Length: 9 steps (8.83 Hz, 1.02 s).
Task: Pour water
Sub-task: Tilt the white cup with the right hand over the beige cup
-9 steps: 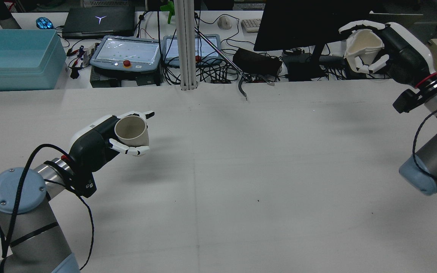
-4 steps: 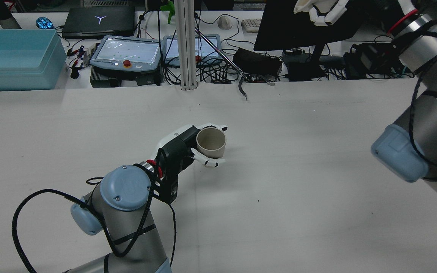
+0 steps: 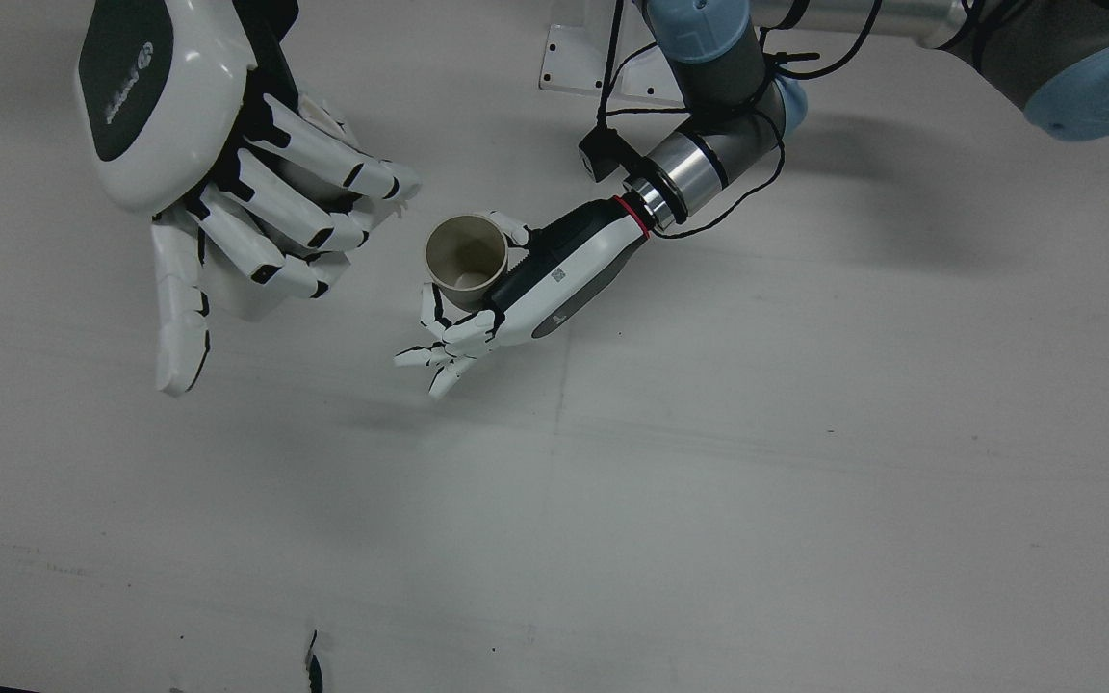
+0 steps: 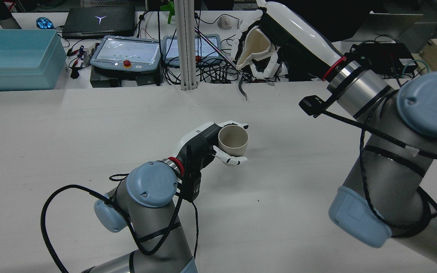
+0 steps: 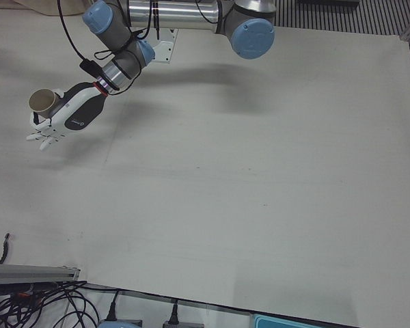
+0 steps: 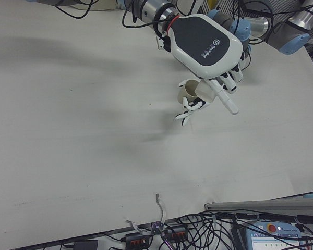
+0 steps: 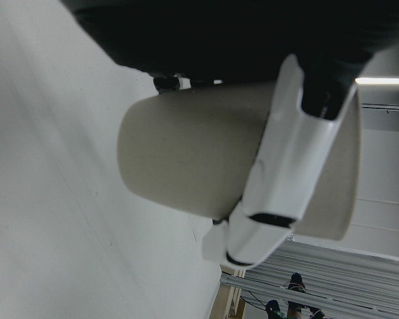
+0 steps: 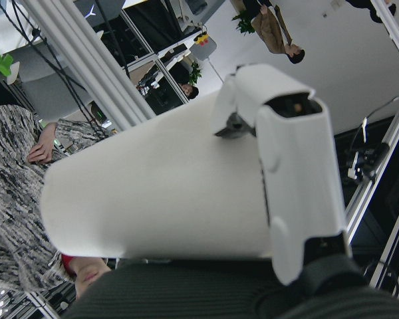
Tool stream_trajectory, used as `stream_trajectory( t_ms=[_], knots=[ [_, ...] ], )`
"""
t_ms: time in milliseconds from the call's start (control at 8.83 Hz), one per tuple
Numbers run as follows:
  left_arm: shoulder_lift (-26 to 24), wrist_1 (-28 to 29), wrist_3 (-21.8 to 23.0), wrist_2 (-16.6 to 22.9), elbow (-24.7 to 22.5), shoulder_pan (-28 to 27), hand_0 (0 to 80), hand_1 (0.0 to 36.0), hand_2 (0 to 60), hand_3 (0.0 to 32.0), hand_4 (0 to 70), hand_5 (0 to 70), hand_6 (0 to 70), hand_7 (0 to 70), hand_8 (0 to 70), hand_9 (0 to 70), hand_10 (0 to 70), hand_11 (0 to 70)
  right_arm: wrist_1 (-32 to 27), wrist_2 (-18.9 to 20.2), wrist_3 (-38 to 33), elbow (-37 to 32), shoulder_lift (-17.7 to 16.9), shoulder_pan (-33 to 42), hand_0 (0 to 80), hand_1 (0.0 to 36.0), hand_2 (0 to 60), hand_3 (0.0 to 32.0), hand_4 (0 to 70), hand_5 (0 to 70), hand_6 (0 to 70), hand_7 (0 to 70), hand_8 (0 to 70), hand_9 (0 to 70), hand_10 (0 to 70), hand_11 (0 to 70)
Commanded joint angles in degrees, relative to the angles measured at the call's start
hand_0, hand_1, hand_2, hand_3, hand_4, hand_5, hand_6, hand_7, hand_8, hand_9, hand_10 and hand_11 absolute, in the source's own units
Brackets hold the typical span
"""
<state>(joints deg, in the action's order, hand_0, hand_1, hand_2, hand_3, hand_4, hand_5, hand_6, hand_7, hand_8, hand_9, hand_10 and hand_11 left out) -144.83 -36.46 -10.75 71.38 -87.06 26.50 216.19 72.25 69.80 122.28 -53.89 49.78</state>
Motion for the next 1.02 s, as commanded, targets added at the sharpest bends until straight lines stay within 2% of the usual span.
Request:
stream_trajectory(
  t_ms=[0,226,453,566,679,792,906],
  knots=[
    [-0.45,-0.1,0.73,0.07,-0.83,1.8,80.0,36.0,60.0,0.0,25.7,70.0,14.7,12.9,2.6,1.1,3.6,9.8,4.07,-3.08,10.67,1.13,-1.56,-7.48,80.0,36.0,60.0,0.0,66.7,22.3,64.1,70.0,34.3,47.8,0.0,0.0],
    [-0.37,-0.54,0.73,0.07,-2.41,2.15,80.0,36.0,60.0,0.0,25.2,70.0,14.4,12.6,2.4,1.1,3.4,9.5,3.98,-8.33,13.6,0.51,-4.28,-9.87,80.0,36.0,60.0,0.0,62.9,22.3,62.4,70.0,34.3,47.5,0.0,0.0],
    [-0.28,-0.8,0.82,0.07,-3.99,2.5,80.0,36.0,60.0,0.0,25.2,70.0,14.0,12.4,2.5,1.0,3.6,9.9,3.81,-8.79,13.96,-0.11,-4.12,-9.88,80.0,36.0,60.0,0.0,52.8,22.5,58.4,70.0,33.7,46.1,0.0,0.0],
    [0.16,-0.89,0.82,0.16,-4.69,3.03,80.0,36.0,60.0,0.0,25.1,70.0,14.0,12.4,2.5,1.0,3.7,9.9,3.46,-8.88,13.79,0.15,-3.77,-9.88,80.0,36.0,60.0,0.0,51.7,22.6,58.1,70.0,33.8,46.1,0.0,0.0],
    [1.21,-0.55,0.91,0.16,-4.7,3.73,80.0,36.0,60.0,0.0,25.1,70.0,13.9,12.3,2.5,1.0,3.7,10.0,3.28,-8.97,10.3,2.59,-4.11,-9.44,80.0,36.0,60.0,0.0,50.4,22.8,57.9,70.0,34.3,46.6,0.0,0.0],
    [5.22,1.63,2.73,0.07,-4.79,3.56,80.0,36.0,60.0,0.0,25.2,70.0,14.1,12.4,2.7,1.0,4.0,10.3,2.58,-8.88,1.92,3.4,-4.81,-7.09,80.0,36.0,60.0,0.0,46.4,23.0,57.0,70.0,34.4,46.5,0.0,0.0],
    [8.22,2.79,3.88,-0.02,-5.83,3.91,80.0,36.0,60.0,0.0,25.1,70.0,13.9,12.1,2.8,1.0,4.2,10.7,-2.47,-8.88,-8.52,3.32,-8.47,-2.97,80.0,36.0,60.0,0.0,41.0,23.6,57.0,70.0,35.8,47.9,0.0,1.8]
  ],
)
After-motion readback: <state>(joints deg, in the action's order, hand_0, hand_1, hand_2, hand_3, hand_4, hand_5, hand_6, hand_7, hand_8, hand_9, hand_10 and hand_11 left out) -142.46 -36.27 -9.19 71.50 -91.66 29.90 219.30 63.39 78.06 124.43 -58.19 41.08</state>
